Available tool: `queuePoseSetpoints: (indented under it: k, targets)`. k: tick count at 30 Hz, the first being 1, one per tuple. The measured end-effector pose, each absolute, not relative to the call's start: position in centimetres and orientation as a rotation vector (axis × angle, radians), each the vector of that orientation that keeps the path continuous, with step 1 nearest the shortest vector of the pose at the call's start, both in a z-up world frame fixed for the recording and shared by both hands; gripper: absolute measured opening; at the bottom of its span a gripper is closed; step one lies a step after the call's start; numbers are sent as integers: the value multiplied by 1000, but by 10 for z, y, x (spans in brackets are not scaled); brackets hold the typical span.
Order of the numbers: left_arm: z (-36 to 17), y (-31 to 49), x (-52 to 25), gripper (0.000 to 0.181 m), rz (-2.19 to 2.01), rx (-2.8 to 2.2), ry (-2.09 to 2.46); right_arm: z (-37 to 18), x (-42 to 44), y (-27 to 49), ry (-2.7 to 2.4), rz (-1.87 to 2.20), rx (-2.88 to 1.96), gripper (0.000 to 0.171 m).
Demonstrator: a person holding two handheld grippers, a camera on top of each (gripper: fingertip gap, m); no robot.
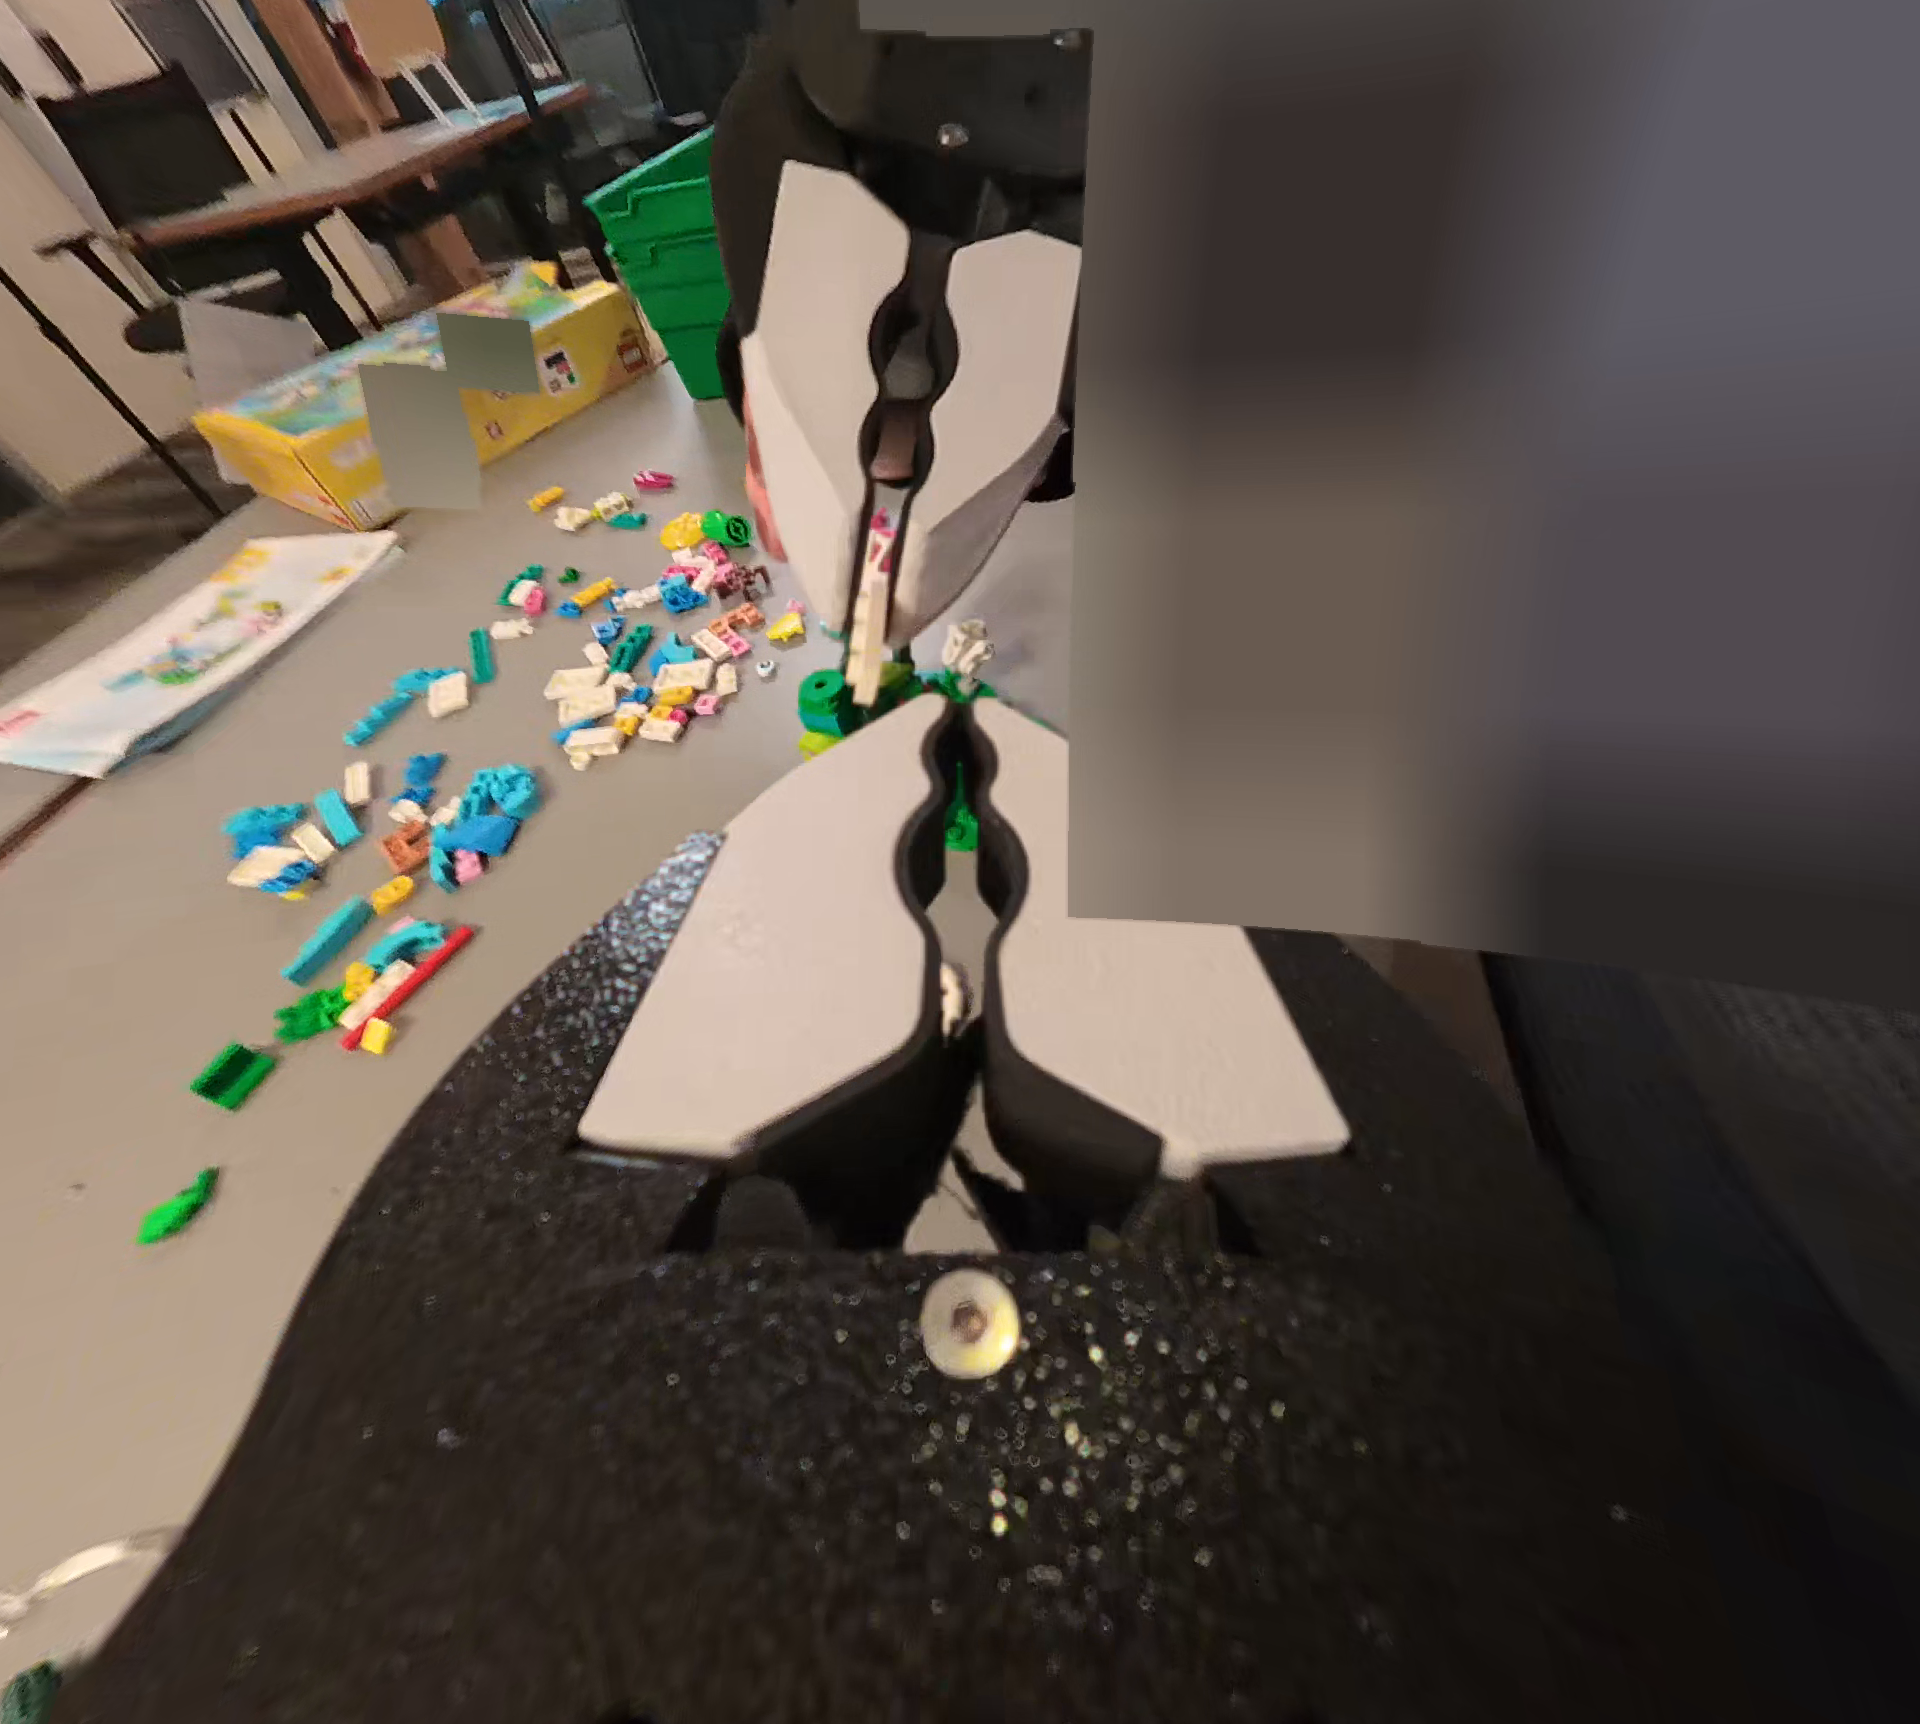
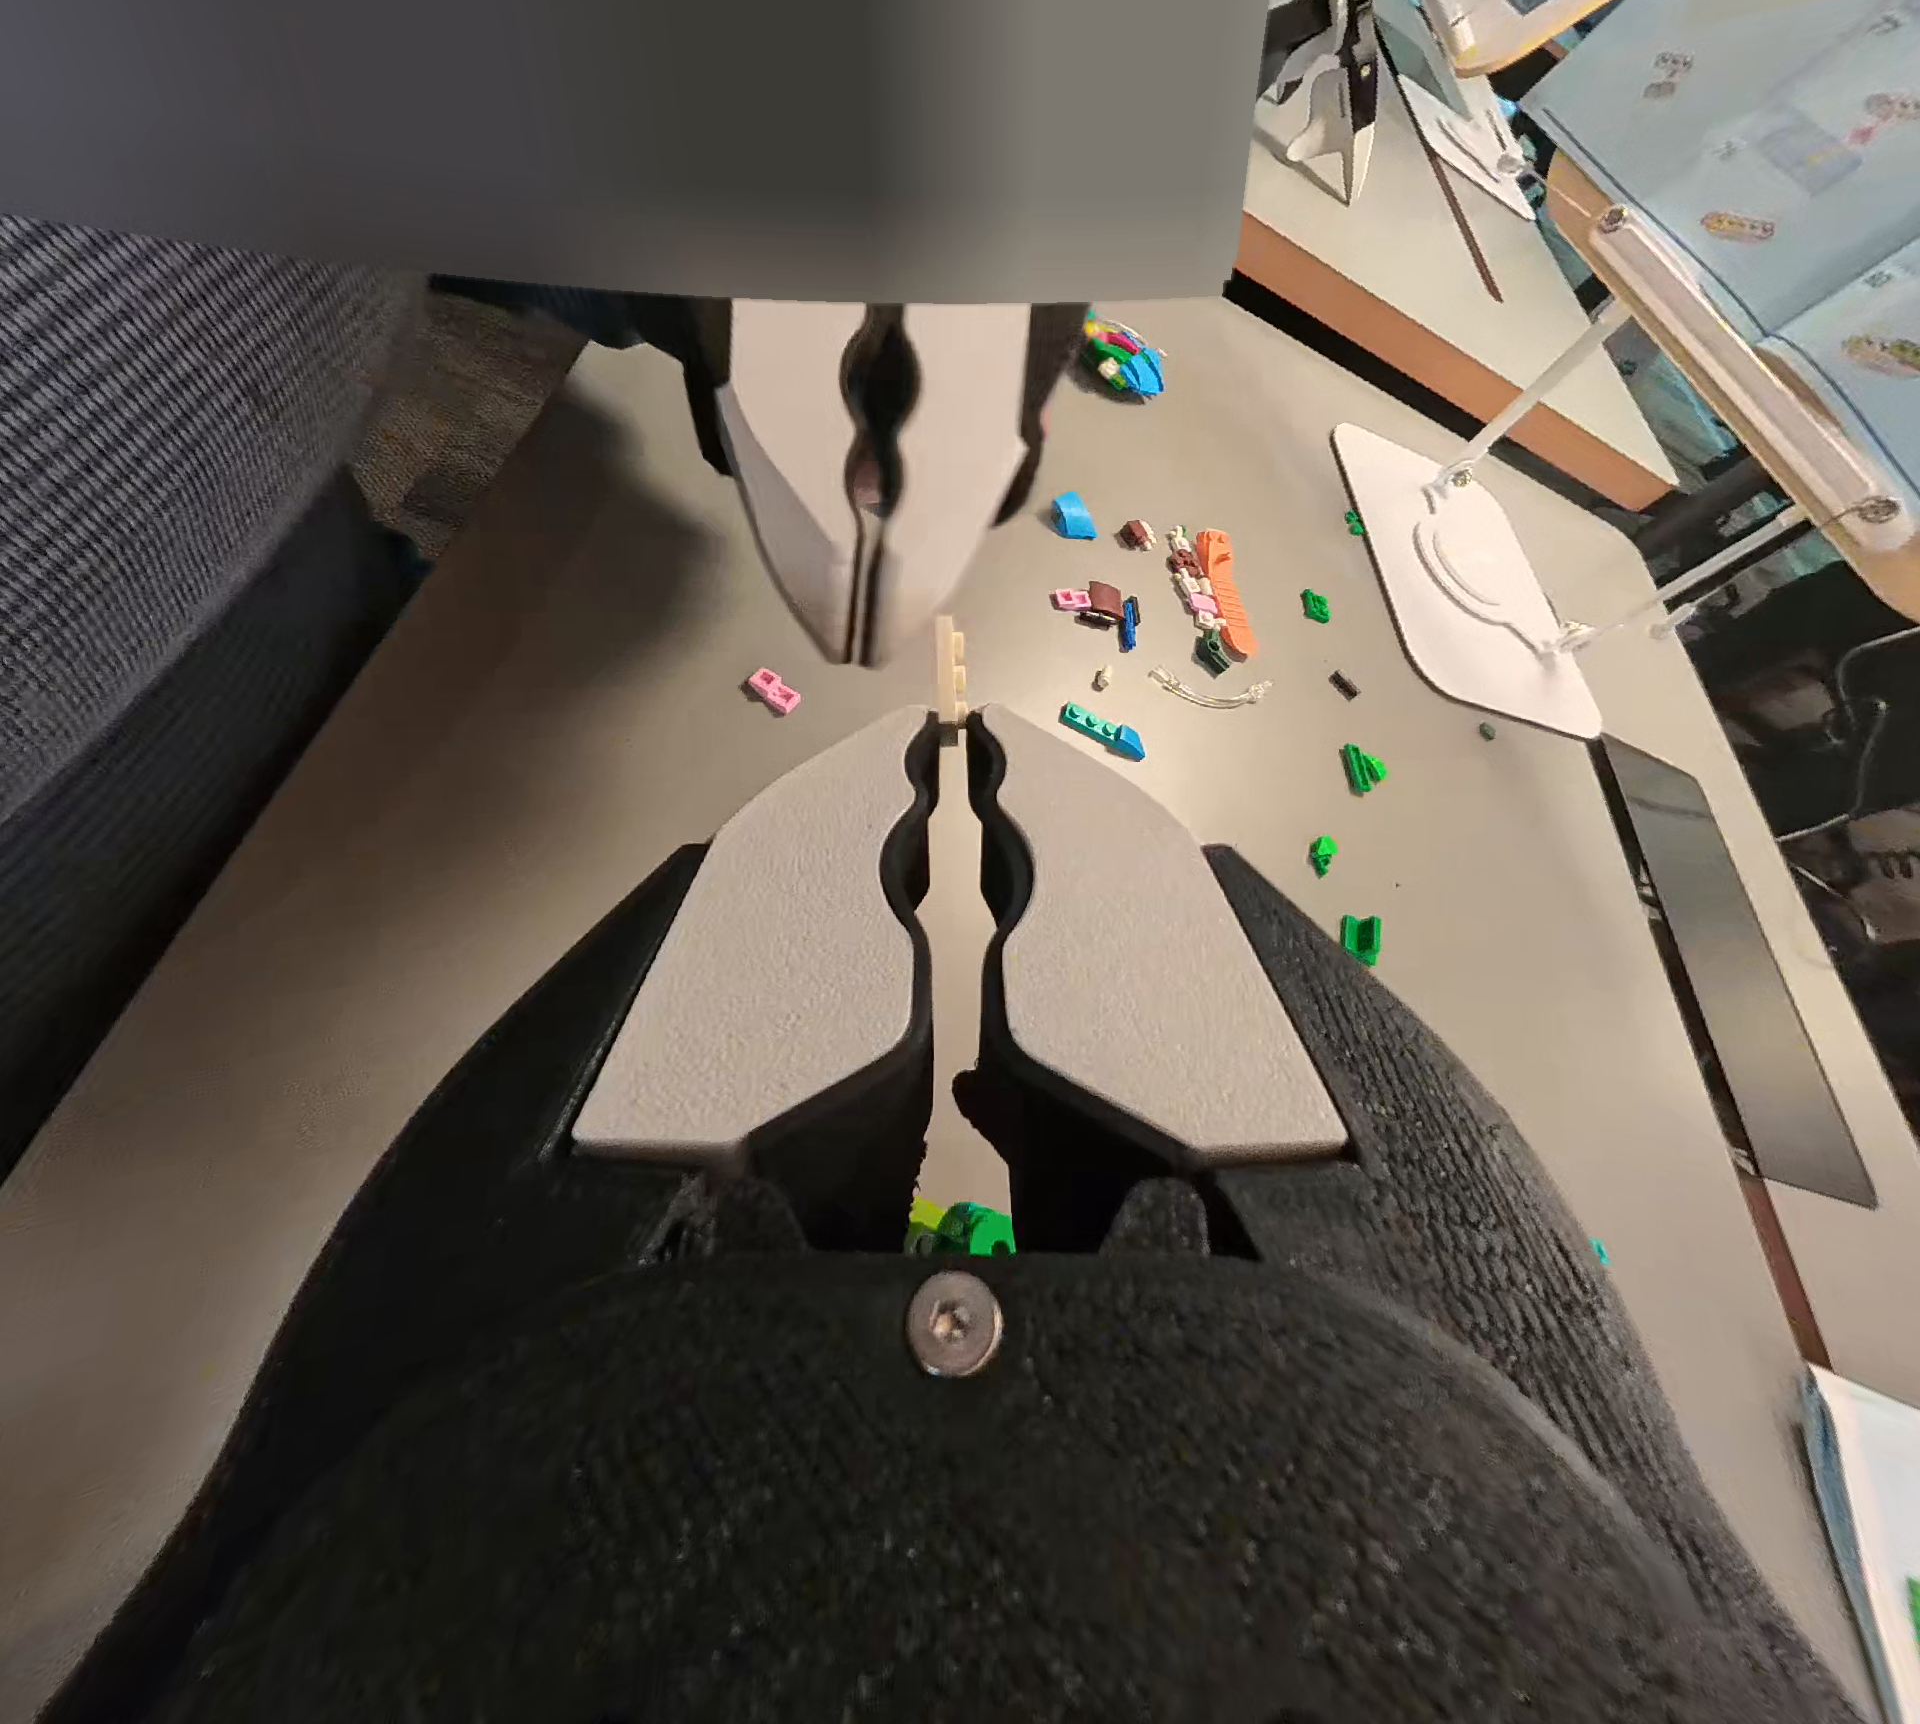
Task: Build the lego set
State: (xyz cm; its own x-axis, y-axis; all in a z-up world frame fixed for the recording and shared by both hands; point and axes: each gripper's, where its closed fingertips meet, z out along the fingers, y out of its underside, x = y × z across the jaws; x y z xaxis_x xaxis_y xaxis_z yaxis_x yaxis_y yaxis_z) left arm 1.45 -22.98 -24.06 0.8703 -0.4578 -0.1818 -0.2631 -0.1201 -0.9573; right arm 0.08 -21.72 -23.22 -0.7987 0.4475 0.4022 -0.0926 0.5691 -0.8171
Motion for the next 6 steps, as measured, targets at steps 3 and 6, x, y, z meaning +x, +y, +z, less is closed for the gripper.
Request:
queuePoseSetpoints:
  k: [3, 6]
  targets:
    - [-238, -229, 17, 0, -164, -1685, 575, -235, 0, -217, -2222, 1194, -292, 3]
    - [-239, -226, 14, 0, -145, -1680, 554, -239, 0, -217, -2226, 1189, -299, 3]
